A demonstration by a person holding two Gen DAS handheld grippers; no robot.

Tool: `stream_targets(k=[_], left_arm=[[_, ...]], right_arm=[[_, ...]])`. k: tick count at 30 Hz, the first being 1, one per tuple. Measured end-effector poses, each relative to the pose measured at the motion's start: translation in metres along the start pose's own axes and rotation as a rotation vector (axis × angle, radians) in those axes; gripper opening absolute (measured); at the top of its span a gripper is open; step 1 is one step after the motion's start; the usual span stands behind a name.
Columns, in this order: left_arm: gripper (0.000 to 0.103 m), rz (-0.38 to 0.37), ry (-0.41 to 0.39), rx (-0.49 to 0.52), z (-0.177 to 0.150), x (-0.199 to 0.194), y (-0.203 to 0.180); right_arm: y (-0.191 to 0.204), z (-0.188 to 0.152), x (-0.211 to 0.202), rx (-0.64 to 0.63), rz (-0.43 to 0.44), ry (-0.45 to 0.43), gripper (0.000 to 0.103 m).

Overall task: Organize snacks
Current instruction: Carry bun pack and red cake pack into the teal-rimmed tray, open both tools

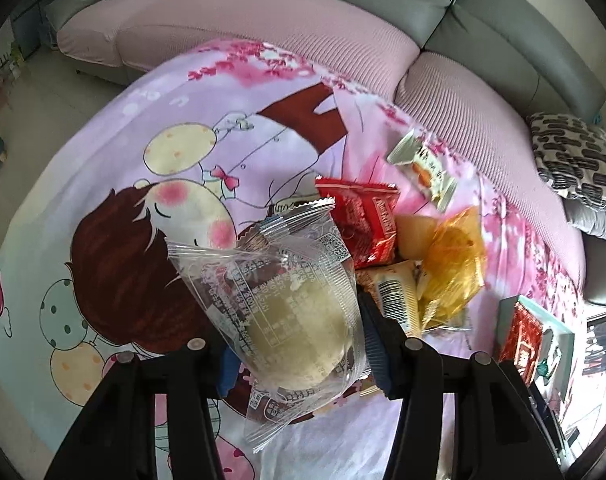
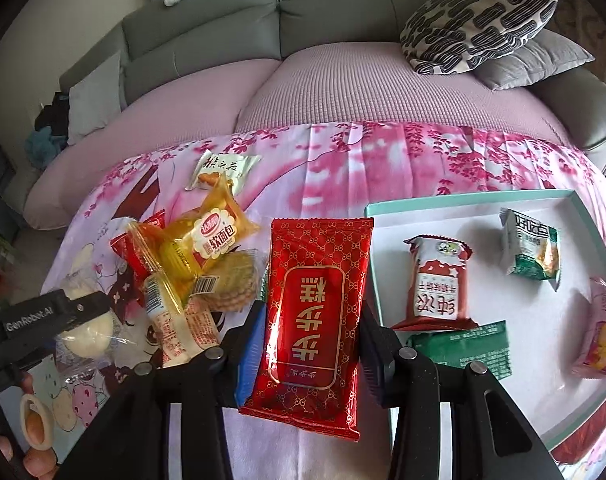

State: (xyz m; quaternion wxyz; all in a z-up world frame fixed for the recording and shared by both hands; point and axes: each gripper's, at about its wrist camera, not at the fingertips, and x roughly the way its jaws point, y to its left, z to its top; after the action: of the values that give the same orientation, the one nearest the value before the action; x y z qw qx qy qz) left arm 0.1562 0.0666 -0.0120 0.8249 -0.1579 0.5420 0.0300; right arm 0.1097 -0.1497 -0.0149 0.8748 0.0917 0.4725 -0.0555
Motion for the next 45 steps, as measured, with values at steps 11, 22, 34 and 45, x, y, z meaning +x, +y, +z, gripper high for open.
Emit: stream_targets(k=[11, 22, 34, 45], left_arm=[[0.054, -0.053, -0.024, 0.072, -0.009, -0.017, -0.03], [0.054, -0.207, 0.0, 0.327, -0.05, -0.026, -0.13], [0.054, -0.358, 0.069, 0.511, -0.084, -0.011, -0.218], [0.055, -0.408, 0.081, 0.539, -0.081, 0.026, -0.27]], right_arm=[[-0.068, 0.007, -0.024, 0.141, -0.104, -0.054, 0.046], [-0.174, -0.005, -0.051, 0.367, -0.268, -0.075, 0.046], [-0.208, -0.001, -0.045, 0.42, -0.267, -0.094, 0.046], [-0.231, 0.003, -0.025, 0.444, -0.268, -0.096, 0.046]])
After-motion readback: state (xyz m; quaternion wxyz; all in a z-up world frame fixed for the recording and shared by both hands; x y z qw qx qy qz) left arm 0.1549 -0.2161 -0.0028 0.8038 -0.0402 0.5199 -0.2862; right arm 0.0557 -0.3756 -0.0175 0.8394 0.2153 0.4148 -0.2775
